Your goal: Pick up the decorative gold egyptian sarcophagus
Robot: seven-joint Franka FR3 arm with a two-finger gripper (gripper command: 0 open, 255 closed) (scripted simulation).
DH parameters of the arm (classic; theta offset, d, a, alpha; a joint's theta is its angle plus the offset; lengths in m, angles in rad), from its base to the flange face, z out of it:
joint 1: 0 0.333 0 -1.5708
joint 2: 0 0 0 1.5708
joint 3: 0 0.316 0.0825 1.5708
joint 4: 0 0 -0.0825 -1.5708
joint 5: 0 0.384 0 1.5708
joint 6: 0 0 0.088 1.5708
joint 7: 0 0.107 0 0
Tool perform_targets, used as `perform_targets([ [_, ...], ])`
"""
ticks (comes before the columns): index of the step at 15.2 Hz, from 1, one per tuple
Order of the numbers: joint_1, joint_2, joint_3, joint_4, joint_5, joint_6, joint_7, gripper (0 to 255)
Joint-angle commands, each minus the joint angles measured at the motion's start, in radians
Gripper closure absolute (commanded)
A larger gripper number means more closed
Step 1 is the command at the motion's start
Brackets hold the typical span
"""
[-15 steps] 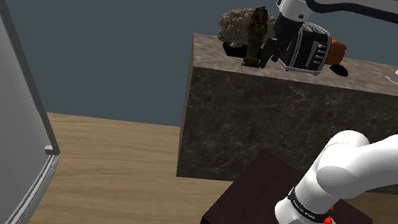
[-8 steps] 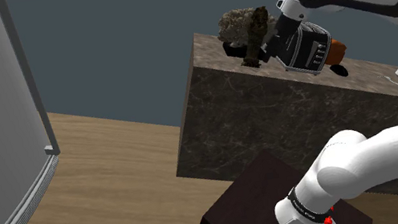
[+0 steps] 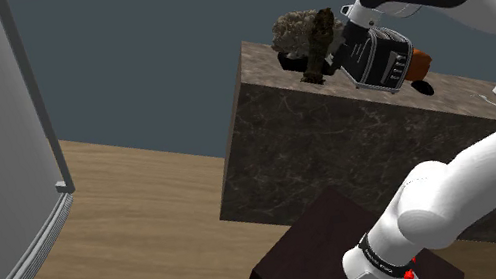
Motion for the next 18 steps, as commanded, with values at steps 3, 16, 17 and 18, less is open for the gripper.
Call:
perform_targets([
  [3,0.024,0.202,-0.134,0.165,0.132,-0.023,-0.209,0],
  [16,-0.152,0.666,-0.208,0.499,0.493,-0.125,-0.582,0],
  [17,-0.149,0.665,-0.207,0.484,0.493,-0.112,-0.585,0],
  [18,-0.145,0.664,-0.207,0.462,0.493,-0.091,-0.589,0],
])
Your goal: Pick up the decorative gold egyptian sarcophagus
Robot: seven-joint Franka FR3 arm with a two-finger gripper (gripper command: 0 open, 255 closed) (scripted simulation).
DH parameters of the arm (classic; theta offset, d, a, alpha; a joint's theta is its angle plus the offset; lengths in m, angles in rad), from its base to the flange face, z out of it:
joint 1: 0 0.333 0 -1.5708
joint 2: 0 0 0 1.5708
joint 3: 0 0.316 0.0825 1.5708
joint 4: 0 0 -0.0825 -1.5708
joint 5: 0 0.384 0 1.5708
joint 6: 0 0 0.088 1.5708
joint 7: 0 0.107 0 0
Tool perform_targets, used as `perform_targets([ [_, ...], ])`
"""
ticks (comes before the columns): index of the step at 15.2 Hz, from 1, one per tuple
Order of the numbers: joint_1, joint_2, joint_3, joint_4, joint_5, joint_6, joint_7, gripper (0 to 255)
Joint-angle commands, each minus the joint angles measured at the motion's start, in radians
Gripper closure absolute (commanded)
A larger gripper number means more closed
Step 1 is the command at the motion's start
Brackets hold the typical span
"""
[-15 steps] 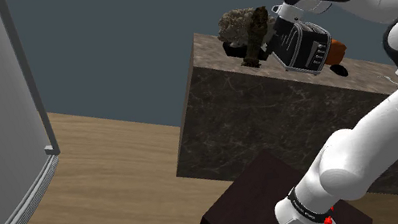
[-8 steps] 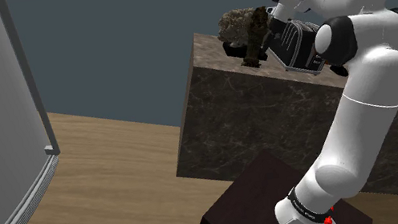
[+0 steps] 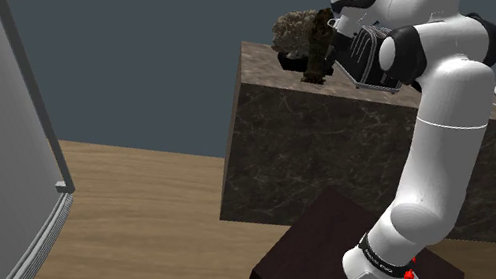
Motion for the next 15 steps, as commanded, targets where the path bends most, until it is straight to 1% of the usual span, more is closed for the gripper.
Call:
perform_targets([
  [1,0.007,-0.004,0.001,-0.027,-0.002,0.022,-0.003,0],
  [2,0.008,-0.004,0.0,-0.027,-0.002,0.022,-0.003,0],
  [3,0.009,-0.006,0.0,-0.029,-0.003,0.023,-0.003,255],
  [12,0.008,-0.004,0.0,-0.027,-0.002,0.022,-0.003,255],
  [15,-0.001,-0.002,-0.001,0.017,-0.002,-0.018,0.005,255],
])
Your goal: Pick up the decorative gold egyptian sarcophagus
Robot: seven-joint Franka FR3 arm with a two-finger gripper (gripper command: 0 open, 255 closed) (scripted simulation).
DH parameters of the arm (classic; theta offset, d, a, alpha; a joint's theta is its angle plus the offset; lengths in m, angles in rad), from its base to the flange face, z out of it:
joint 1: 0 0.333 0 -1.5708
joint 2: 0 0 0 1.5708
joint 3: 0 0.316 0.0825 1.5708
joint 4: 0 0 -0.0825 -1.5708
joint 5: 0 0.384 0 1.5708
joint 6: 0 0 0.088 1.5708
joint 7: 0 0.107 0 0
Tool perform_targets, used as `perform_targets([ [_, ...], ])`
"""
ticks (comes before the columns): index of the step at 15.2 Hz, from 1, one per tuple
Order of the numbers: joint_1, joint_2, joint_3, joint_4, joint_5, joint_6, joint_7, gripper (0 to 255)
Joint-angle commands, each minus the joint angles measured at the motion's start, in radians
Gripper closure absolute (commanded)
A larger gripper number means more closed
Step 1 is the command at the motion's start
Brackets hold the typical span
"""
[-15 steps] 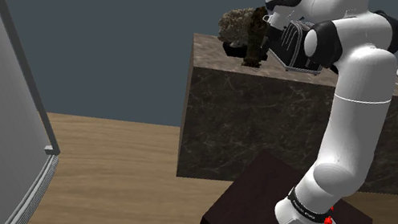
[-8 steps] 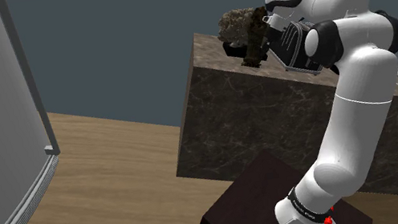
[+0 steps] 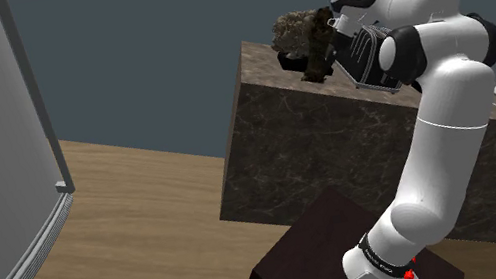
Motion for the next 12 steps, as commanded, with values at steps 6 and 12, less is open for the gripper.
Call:
perform_targets([
  [6,-0.026,0.012,-0.001,0.111,0.006,-0.096,0.018,255],
  [12,-0.064,0.039,0.001,0.23,0.026,-0.19,0.031,255],
])
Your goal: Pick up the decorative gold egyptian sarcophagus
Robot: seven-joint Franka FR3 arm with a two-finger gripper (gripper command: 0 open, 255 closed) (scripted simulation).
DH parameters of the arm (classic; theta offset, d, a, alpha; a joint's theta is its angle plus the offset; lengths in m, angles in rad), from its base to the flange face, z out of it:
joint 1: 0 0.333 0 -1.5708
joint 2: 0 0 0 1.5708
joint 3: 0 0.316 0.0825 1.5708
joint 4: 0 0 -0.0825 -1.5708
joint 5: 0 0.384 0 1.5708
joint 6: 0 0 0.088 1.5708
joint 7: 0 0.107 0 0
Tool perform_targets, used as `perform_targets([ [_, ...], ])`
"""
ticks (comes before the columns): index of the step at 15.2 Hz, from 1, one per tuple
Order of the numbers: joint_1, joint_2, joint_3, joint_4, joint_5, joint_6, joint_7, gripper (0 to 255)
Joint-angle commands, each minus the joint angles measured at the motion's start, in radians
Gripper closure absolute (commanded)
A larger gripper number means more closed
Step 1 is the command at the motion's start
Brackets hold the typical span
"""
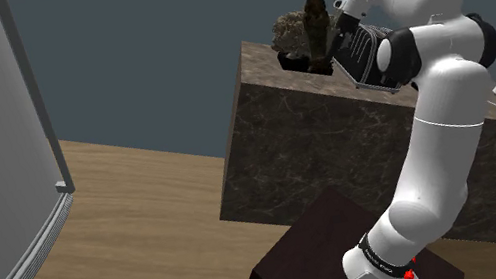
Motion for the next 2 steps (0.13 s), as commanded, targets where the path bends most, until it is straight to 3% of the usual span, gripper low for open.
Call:
perform_targets([
  [1,-0.01,0.009,0.001,0.026,0.007,-0.017,0.002,255],
  [2,-0.01,0.009,0.001,0.026,0.007,-0.017,0.002,255],
])
